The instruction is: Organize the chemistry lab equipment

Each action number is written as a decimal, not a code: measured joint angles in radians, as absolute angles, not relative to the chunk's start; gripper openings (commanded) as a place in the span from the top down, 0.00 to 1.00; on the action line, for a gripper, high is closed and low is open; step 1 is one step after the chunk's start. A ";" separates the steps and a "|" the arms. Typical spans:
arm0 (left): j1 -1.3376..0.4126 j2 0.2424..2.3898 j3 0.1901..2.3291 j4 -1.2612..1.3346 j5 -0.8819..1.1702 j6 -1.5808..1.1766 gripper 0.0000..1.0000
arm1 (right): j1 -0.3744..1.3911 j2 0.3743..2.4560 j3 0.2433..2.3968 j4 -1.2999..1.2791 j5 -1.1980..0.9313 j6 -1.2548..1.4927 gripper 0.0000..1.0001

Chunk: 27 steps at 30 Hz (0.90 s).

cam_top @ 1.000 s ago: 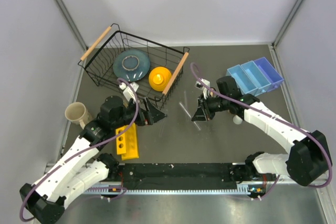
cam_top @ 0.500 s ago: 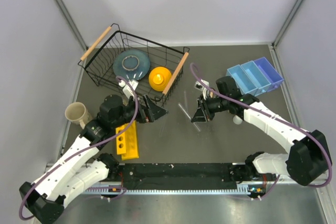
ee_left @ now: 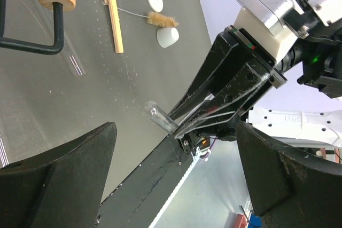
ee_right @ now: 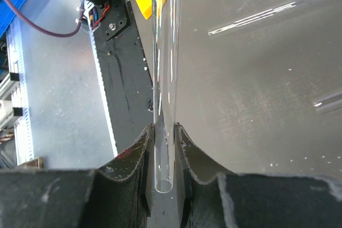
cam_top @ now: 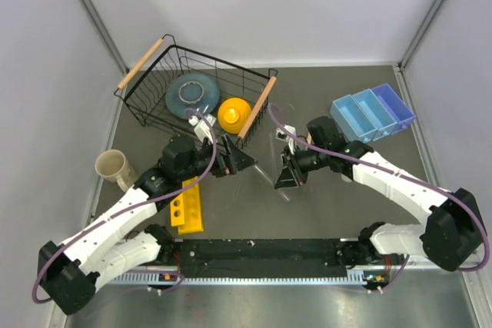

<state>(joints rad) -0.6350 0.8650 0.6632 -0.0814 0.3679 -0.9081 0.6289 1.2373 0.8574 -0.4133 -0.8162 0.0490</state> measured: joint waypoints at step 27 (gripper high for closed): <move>-0.674 0.959 0.673 -0.082 0.429 -0.960 0.48 | 0.646 1.238 0.859 -0.438 -0.952 -0.029 0.86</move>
<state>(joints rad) -0.6743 0.9588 0.6731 -0.0822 0.4286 -0.9600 0.6464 1.2377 0.8585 -0.4381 -0.9520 -0.0288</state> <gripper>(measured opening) 0.581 0.173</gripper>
